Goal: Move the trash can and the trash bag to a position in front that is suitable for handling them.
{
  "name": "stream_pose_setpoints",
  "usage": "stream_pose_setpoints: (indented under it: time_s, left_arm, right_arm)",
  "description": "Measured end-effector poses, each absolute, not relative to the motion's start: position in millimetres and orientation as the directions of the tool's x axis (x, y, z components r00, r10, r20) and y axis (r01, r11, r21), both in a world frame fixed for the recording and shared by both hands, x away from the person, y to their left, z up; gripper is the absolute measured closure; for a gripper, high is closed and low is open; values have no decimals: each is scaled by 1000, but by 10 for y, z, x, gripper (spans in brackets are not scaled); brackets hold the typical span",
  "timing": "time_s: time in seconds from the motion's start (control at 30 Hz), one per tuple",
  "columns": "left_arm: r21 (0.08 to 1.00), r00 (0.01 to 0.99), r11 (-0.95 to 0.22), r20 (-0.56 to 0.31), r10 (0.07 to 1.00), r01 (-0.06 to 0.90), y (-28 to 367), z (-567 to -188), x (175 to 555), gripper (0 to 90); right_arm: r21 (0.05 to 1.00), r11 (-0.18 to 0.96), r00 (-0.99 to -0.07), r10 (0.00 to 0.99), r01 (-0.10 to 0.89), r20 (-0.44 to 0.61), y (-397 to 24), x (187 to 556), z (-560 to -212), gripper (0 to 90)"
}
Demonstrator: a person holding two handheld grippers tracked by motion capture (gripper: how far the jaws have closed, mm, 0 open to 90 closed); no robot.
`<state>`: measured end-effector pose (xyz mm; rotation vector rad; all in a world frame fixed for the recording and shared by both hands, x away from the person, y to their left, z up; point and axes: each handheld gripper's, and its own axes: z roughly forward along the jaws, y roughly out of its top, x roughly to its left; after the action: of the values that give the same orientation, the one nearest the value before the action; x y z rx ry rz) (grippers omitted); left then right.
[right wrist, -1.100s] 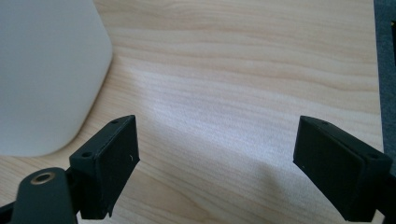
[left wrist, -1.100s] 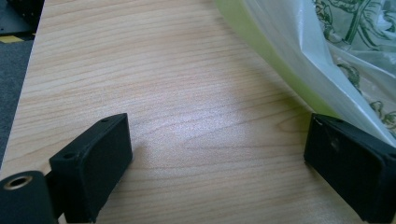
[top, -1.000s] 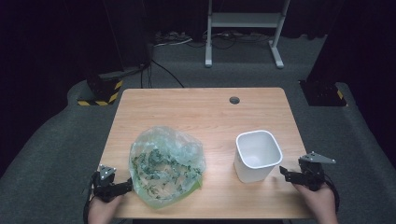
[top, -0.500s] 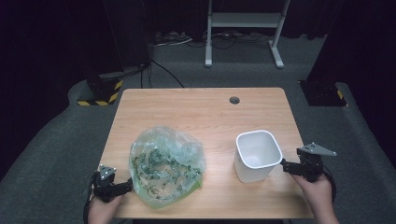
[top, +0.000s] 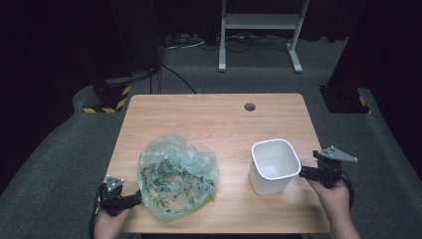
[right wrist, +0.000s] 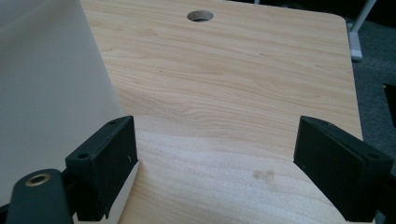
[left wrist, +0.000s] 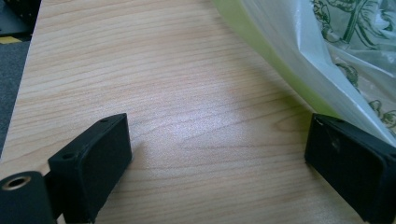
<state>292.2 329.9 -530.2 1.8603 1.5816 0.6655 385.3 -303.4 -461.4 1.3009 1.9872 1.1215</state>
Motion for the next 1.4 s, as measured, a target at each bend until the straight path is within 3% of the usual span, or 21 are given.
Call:
stream_pose_setpoints:
  time_s: [0.33,0.73,1.4]
  left_arm:
    - [720,165,-109,-7,986,685,3299,-5302,2922,73]
    - [721,164,-109,-7,986,685,3299,-5302,2922,72]
    - [720,165,-109,-7,986,685,3299,-5301,2921,73]
  right_arm:
    - [868,159,-431,900,470,68,-3054,3943,-4677,129]
    - [904,155,-502,861,399,75,-2932,3754,-4687,129]
    - [904,183,-569,819,387,77,-2373,3655,-4714,129]
